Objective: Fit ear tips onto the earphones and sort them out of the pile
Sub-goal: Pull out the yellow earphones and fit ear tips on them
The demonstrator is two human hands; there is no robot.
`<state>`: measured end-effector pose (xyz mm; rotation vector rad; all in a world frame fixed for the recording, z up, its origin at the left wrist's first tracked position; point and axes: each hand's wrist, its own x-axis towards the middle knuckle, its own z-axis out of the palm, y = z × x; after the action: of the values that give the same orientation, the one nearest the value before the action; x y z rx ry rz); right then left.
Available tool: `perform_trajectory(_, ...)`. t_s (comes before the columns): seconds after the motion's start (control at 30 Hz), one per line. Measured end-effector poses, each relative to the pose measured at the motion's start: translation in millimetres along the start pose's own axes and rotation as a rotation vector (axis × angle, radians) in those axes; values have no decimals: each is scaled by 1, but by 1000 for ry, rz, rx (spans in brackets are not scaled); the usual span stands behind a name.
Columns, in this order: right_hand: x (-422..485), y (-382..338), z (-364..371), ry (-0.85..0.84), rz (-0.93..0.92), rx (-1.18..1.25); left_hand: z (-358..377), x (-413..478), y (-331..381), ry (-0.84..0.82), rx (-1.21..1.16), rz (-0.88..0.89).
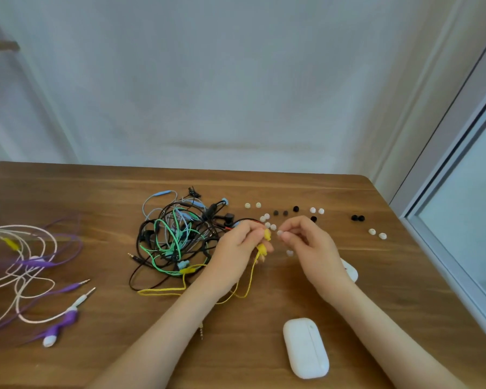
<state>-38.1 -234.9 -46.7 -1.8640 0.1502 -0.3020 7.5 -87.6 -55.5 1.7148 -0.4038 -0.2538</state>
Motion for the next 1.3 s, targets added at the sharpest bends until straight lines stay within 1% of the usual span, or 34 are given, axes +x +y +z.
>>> perform_trajectory(0.07, 0, 2, 4, -11, 61, 112, 1, -2, 3, -54, -239, -60)
perform_trajectory(0.1, 1, 3, 6, -20, 96, 174, 1, -2, 3, -76, -302, -80)
perform_trajectory(0.2, 2, 5, 9, -55, 162, 302, 2, -1, 3, -109, -342, -92)
perform_trajectory(0.27, 3, 6, 9, -78, 177, 332, 2, -1, 3, -125, -333, -84)
perform_trajectory(0.37, 2, 6, 8, -83, 171, 317, 3, -2, 3, -136, -329, -90)
perform_trajectory(0.53, 3, 6, 7, -96, 174, 248, 2, -2, 4, -127, -393, -127)
perform_trajectory(0.83, 2, 6, 4, -166, 151, 121, 0, -3, 4, -190, -363, -127)
perform_trajectory(1.0, 2, 5, 3, -200, 152, 125, 1, -3, 4, -173, -419, -134)
perform_trajectory(1.3, 3, 7, 4, -207, 159, 172, 2, -1, 5, -111, -469, -165)
